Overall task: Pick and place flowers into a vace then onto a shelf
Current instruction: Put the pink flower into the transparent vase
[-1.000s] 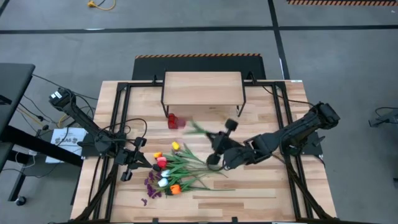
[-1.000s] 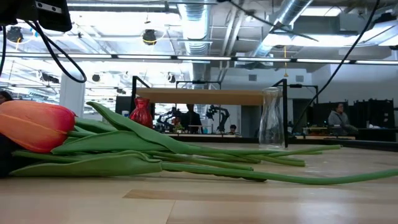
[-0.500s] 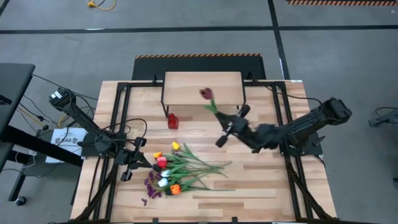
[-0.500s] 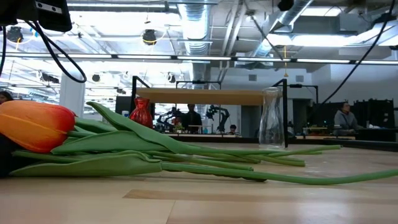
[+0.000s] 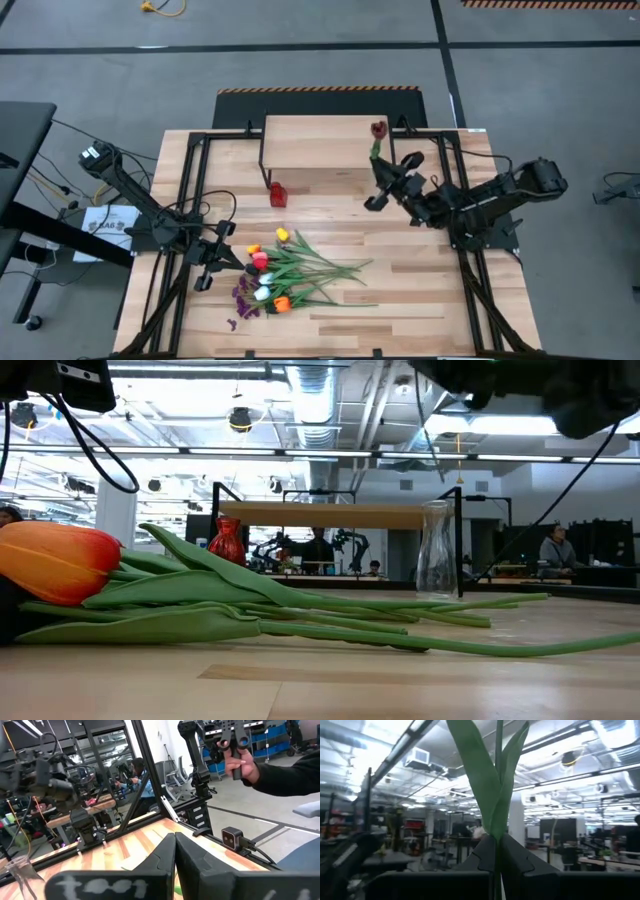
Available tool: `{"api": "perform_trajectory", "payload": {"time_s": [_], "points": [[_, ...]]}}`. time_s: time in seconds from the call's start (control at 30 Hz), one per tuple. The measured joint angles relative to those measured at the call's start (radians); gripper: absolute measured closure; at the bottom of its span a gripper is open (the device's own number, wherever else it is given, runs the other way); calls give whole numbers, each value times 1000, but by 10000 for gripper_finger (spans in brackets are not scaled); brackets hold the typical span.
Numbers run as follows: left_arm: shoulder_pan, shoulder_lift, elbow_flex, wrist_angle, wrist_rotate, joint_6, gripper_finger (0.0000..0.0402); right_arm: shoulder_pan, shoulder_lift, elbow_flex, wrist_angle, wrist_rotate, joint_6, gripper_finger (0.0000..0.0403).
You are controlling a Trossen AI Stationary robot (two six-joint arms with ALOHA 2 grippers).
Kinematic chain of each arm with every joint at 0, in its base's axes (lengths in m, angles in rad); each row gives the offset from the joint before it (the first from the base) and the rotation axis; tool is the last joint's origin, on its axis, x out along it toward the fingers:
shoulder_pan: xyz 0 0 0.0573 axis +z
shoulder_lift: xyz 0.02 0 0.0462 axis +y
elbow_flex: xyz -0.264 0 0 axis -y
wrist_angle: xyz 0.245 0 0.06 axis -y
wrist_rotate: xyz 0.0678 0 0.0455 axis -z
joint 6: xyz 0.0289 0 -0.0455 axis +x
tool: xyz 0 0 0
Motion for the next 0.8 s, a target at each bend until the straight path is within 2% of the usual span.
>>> {"api": "perform_trajectory", "payload": {"time_s": [0.37,0.8], "points": [[0,0,0,0,0,-19,401,-136,70,-1,-3,-45,124,403],[0,0,0,-2,-19,-36,401,-131,99,-1,-22,-14,149,401]]}}
